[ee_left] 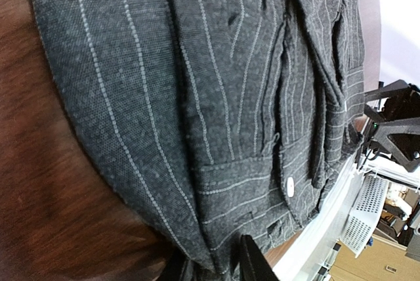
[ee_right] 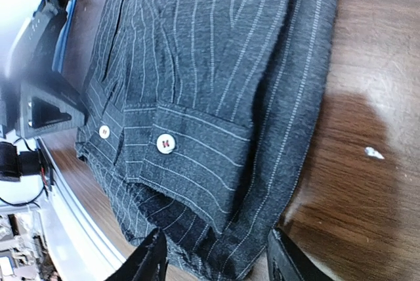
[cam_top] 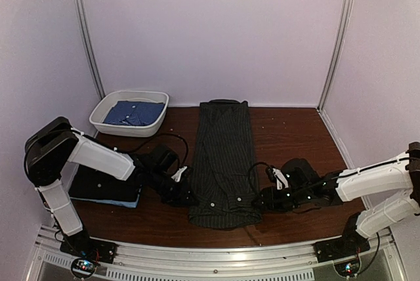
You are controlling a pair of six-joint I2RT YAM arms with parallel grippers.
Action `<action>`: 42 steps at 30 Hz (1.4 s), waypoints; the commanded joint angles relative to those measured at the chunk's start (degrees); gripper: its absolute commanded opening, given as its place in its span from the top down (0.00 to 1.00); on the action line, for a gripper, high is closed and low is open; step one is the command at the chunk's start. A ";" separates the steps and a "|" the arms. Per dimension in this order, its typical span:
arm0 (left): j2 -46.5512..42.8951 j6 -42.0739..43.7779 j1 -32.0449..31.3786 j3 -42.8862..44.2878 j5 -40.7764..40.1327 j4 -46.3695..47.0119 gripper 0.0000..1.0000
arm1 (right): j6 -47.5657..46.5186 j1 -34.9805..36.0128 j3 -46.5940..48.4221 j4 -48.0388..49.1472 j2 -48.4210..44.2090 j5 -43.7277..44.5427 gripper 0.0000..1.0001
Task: Fold and stack the long sleeve shirts
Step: Smooth out the rectangle-folded shirt at the center of the board, then pick up the rectangle-folded shirt from the center of the board.
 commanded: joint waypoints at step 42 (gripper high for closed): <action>-12.91 -9.67 -4.59 -5.74 -1.80 1.26 1.00 | 9.65 -0.84 -8.22 11.58 -10.50 -0.54 1.00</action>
